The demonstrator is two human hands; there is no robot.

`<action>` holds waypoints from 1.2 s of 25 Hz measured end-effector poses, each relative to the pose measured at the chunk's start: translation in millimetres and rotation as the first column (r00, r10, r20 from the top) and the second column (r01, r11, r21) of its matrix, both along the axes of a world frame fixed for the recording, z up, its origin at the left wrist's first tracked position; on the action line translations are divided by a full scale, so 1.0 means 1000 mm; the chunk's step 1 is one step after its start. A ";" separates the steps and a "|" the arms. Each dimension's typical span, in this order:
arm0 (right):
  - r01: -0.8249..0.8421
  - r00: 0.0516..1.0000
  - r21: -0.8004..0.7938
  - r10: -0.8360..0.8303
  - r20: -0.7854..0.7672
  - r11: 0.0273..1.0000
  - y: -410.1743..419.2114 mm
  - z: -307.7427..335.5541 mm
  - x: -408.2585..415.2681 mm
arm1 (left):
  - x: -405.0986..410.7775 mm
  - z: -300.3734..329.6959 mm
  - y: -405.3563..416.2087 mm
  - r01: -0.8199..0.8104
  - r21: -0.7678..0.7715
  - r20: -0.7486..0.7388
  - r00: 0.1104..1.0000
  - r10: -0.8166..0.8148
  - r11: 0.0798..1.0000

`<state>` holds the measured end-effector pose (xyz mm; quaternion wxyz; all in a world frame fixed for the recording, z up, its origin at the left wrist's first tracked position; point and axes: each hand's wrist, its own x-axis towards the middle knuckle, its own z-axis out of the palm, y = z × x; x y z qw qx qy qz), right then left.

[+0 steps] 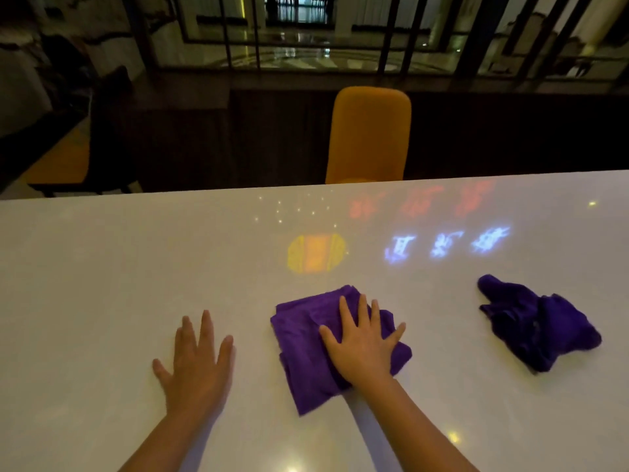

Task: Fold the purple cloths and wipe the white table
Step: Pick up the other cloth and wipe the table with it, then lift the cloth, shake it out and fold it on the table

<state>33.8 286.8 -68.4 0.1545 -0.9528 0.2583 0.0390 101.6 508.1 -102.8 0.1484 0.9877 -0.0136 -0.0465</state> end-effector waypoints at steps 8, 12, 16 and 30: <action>-0.333 0.943 0.020 0.333 0.012 0.943 -0.055 0.016 -0.028 | -0.020 0.052 -0.092 0.611 -0.114 -0.013 0.787 -0.616 0.783; -0.385 0.923 -0.033 0.383 -0.036 0.923 -0.061 0.010 -0.025 | -0.029 0.039 -0.115 0.570 -0.088 -0.097 0.811 -0.576 0.817; -0.258 0.965 0.082 0.253 0.063 0.963 -0.057 0.013 -0.023 | -0.031 0.045 -0.117 0.485 -0.170 -0.072 0.862 -0.502 0.858; -0.308 0.916 0.169 0.244 0.319 0.936 -0.125 0.202 0.023 | 0.014 0.237 -0.169 0.324 -0.392 0.059 0.943 -0.328 0.861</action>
